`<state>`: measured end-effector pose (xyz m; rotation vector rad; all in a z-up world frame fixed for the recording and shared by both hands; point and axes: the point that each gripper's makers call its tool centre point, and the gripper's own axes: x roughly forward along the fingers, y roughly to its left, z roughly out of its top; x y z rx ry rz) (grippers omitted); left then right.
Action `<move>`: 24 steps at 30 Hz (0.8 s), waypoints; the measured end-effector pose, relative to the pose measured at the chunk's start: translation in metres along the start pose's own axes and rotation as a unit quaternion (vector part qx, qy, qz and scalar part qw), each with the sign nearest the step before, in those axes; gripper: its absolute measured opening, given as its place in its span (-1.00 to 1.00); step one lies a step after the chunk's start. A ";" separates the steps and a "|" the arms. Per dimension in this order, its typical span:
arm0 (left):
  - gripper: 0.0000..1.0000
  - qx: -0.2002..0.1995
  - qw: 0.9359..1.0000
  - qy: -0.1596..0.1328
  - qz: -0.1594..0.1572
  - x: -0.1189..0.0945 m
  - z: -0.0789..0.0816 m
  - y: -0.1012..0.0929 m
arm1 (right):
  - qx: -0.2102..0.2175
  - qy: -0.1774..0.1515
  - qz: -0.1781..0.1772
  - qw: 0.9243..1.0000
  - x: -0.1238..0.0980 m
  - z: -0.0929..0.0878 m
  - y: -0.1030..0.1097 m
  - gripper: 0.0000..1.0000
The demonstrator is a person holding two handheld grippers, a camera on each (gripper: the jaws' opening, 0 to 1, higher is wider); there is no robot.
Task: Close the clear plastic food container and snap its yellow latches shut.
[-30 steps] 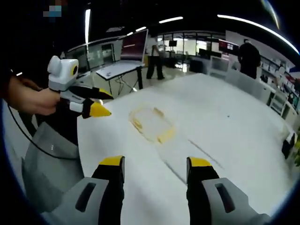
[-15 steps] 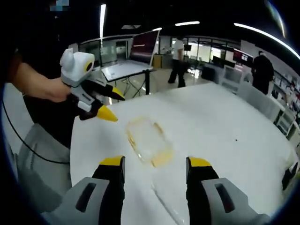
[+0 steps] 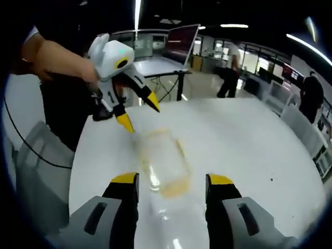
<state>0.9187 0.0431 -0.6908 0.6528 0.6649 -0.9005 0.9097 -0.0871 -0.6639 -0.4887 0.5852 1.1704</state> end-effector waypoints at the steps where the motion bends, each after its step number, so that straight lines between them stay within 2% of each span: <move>1: -0.15 0.010 1.000 0.006 -0.013 0.002 -0.002 0.000 | -0.004 0.003 0.010 1.000 0.003 0.000 0.001 -0.01; 2: -0.15 0.022 0.999 0.011 -0.024 0.004 -0.003 0.002 | -0.006 0.014 0.026 1.000 0.006 -0.003 0.003 0.00; 3: -0.15 0.030 0.999 0.013 -0.032 0.005 -0.004 0.003 | -0.015 0.016 0.028 0.999 0.008 -0.003 0.002 0.01; 5: -0.12 0.039 0.996 0.030 -0.070 0.007 -0.011 0.001 | -0.040 0.036 0.052 0.997 0.014 -0.009 0.006 0.01; 7: -0.08 0.071 0.992 0.038 -0.095 0.010 -0.017 0.003 | -0.057 0.059 0.059 0.995 0.021 -0.018 0.005 0.03; 9: -0.07 0.101 0.986 0.057 -0.118 0.012 -0.027 0.006 | -0.081 0.084 0.066 0.991 0.027 -0.028 0.004 0.03; 10: -0.07 0.110 0.984 0.057 -0.126 0.013 -0.029 0.006 | -0.092 0.097 0.071 0.989 0.029 -0.033 0.004 0.03; 13: -0.07 0.145 0.972 0.077 -0.170 0.018 -0.045 0.005 | -0.095 0.112 0.085 0.986 0.042 -0.040 0.002 0.04; 17: -0.08 0.166 0.964 0.087 -0.190 0.025 -0.057 0.008 | -0.096 0.131 0.095 0.982 0.055 -0.047 0.000 0.04; 19: -0.08 0.160 0.961 0.095 -0.205 0.029 -0.064 0.006 | -0.100 0.149 0.101 0.979 0.061 -0.054 0.000 0.05; 24: -0.07 0.163 0.959 0.101 -0.209 0.039 -0.076 0.010 | -0.106 0.179 0.106 0.973 0.072 -0.068 -0.005 0.06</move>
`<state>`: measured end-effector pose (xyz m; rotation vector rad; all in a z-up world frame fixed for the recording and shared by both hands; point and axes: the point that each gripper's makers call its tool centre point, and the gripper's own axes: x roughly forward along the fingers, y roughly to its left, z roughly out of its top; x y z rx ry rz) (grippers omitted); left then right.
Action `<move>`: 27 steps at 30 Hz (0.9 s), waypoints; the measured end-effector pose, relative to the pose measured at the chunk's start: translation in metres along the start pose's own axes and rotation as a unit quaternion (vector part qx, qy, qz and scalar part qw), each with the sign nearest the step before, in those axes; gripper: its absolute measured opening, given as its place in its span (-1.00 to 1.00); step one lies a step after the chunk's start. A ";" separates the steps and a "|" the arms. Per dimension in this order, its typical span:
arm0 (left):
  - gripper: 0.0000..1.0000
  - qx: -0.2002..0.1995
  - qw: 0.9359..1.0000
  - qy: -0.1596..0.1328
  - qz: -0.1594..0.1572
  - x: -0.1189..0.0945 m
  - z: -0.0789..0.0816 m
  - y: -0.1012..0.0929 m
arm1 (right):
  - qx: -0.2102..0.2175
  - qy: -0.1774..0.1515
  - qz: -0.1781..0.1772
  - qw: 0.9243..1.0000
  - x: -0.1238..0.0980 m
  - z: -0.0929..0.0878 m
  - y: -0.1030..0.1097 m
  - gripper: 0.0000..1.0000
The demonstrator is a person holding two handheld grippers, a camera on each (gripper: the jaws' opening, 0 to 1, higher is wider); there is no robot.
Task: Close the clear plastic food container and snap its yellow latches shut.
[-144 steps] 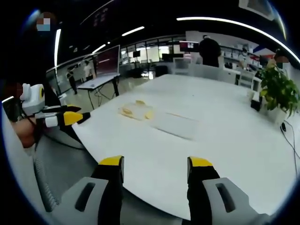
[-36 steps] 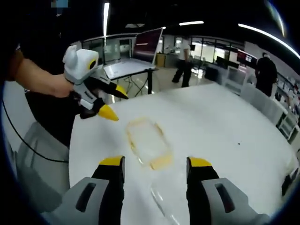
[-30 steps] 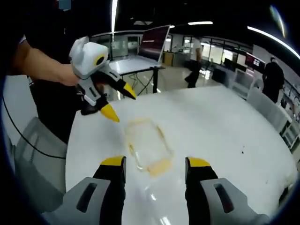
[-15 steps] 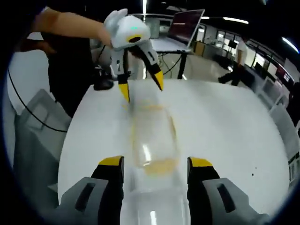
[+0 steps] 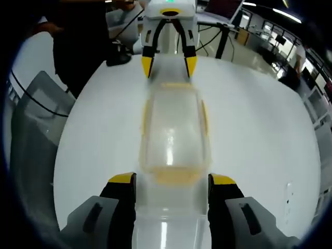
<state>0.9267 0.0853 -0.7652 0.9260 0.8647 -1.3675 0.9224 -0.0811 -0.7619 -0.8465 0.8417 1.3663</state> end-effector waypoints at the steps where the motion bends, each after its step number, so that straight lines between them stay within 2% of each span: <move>1: -0.05 0.000 1.000 0.003 -0.001 0.002 -0.002 0.000 | -0.001 0.002 0.000 1.000 0.001 0.000 -0.001 0.06; 7: 0.07 -0.010 1.000 0.000 -0.004 0.008 -0.011 0.003 | -0.003 0.018 0.011 1.000 0.014 -0.003 -0.001 0.10; 13: 0.06 -0.005 1.000 -0.004 -0.005 0.011 -0.012 0.003 | -0.019 0.034 0.015 0.999 0.024 -0.006 0.002 0.07; 16: 0.06 -0.005 1.000 -0.003 -0.009 0.015 -0.014 0.002 | -0.006 0.032 0.011 0.999 0.023 -0.003 -0.001 0.07; 21: -0.03 -0.002 1.000 -0.011 -0.005 0.016 -0.012 0.006 | -0.014 0.043 0.012 0.999 0.023 -0.007 0.000 -0.05; 24: -0.04 -0.007 1.000 -0.019 0.000 0.016 -0.009 0.007 | -0.013 0.040 0.013 0.999 0.022 -0.006 0.001 -0.08; 27: -0.14 -0.001 1.000 -0.024 -0.003 0.017 -0.005 0.004 | -0.013 0.038 0.015 0.999 0.021 -0.004 0.002 -0.16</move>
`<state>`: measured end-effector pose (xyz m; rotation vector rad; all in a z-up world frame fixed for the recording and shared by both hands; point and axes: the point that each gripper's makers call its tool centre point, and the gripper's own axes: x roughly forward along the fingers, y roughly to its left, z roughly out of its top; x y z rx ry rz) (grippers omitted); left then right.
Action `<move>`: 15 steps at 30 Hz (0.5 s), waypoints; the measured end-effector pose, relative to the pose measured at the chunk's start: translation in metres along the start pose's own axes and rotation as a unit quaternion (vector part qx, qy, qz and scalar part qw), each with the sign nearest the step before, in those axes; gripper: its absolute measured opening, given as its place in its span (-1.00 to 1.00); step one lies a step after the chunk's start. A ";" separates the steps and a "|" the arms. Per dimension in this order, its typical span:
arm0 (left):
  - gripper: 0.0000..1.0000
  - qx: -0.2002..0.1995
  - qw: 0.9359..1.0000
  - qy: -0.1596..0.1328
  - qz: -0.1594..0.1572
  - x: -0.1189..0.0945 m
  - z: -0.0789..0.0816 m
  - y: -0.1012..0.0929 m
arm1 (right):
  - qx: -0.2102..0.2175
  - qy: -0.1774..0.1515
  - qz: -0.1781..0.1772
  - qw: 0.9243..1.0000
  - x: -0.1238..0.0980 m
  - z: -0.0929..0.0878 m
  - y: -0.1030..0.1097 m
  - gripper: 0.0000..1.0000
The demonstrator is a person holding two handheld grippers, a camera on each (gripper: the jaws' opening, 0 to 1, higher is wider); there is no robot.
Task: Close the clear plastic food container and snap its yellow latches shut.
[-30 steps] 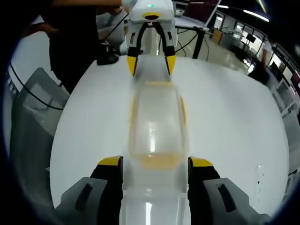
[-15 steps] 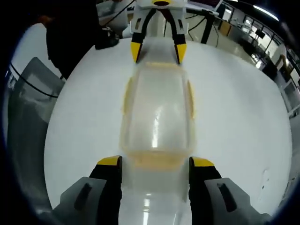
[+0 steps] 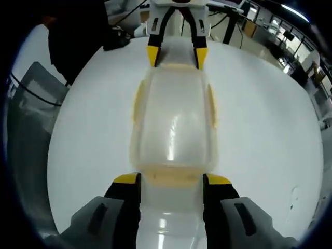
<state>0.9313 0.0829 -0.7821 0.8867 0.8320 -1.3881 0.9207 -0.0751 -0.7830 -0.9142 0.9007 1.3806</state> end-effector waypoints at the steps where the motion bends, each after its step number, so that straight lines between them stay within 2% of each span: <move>1: -0.17 0.002 1.000 -0.002 0.001 0.000 0.001 0.000 | -0.001 -0.002 0.002 1.000 0.000 0.001 0.001 -0.20; 6: -0.21 0.001 1.000 0.003 -0.002 -0.001 0.000 -0.001 | 0.005 -0.003 0.002 1.000 -0.001 0.001 0.000 -0.25; 8: -0.30 0.003 1.000 0.003 -0.002 -0.001 0.000 -0.001 | 0.005 -0.002 0.002 1.000 -0.002 0.000 0.001 -0.25; 15: -0.32 0.004 1.000 0.003 -0.001 -0.001 0.002 0.002 | 0.004 -0.002 0.001 1.000 -0.002 -0.001 0.001 -0.26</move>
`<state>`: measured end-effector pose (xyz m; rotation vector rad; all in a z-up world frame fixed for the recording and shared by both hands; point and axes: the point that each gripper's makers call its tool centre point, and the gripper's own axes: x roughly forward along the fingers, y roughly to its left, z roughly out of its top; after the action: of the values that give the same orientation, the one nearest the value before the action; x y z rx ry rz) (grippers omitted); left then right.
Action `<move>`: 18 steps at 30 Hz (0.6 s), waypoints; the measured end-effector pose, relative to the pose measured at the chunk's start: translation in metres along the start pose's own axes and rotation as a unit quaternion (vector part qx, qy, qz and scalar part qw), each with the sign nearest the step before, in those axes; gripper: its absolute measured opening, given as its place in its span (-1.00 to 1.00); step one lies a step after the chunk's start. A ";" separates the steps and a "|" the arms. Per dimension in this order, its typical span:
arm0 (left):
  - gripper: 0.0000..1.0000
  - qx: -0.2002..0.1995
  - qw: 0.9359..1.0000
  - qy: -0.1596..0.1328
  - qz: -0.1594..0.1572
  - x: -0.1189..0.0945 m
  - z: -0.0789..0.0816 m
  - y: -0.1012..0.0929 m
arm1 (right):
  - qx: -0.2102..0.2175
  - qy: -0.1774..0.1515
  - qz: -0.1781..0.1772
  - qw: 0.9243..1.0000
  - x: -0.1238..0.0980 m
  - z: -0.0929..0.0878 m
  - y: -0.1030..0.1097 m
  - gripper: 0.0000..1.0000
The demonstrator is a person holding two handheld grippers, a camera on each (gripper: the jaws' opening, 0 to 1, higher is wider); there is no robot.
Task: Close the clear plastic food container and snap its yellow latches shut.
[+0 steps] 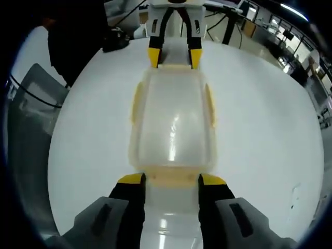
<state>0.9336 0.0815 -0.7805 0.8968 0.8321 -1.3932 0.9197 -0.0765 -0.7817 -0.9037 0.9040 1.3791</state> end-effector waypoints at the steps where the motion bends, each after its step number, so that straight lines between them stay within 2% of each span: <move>1: -0.32 0.000 1.000 -0.001 0.001 0.000 0.000 0.001 | 0.000 0.000 0.000 1.000 0.000 0.000 0.000 -0.26; 10: -0.33 0.003 1.000 0.002 0.004 0.000 -0.003 0.004 | -0.002 0.002 -0.004 1.000 0.001 0.000 -0.002 -0.28; 18: -0.34 0.001 1.000 0.007 0.006 -0.015 -0.004 0.004 | -0.001 -0.006 -0.008 1.000 -0.006 0.009 -0.001 -0.29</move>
<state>0.9373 0.0921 -0.7687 0.9122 0.8340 -1.3782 0.9211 -0.0709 -0.7730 -0.9011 0.8864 1.3705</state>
